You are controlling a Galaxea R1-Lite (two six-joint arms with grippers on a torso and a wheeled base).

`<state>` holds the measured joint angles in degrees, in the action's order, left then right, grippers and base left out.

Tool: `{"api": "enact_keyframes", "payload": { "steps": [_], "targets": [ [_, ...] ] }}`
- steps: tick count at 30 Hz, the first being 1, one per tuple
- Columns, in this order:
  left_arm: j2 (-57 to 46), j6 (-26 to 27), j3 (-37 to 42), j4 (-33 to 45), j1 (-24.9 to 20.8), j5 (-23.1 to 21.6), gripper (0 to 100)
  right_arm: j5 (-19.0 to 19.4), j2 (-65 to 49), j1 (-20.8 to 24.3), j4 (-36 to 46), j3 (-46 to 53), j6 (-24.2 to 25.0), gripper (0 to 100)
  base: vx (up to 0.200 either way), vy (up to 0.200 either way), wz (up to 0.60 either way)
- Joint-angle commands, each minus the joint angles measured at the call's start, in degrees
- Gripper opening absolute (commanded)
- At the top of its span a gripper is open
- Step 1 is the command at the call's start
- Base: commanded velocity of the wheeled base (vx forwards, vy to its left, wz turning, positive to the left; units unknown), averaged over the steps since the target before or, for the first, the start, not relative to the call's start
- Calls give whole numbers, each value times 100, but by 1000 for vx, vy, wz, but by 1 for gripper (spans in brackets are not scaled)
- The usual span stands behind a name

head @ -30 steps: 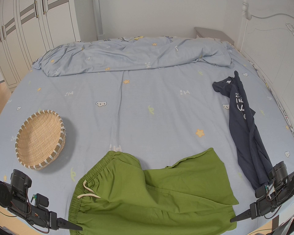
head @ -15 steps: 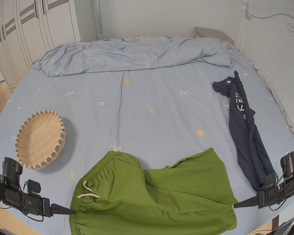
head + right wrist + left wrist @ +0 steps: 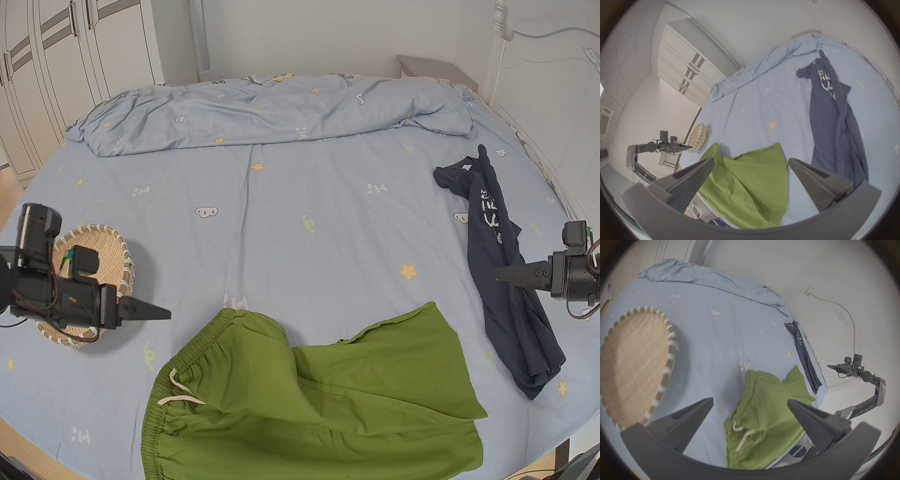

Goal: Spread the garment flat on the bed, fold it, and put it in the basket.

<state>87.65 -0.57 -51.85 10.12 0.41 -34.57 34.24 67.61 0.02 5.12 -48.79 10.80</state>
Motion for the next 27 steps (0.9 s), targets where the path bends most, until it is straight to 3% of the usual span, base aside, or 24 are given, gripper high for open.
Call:
{"api": "enact_keyframes", "payload": {
  "steps": [1, 12, 27],
  "targets": [
    [991, 5, -528, -256, -428, 38, 100, 12, 332, 59, 7, -368, 27, 100, 0, 0, 0],
    [2151, 31, -1091, -616, -806, 30, 100, 3, 139, 85, -20, -175, 19, 100, 0, 0, 0],
    [2415, 31, -1020, -634, -1237, -6, 100, -14, 174, 68, -29, -166, 19, 100, 0, 0, 0]
  ]
}}
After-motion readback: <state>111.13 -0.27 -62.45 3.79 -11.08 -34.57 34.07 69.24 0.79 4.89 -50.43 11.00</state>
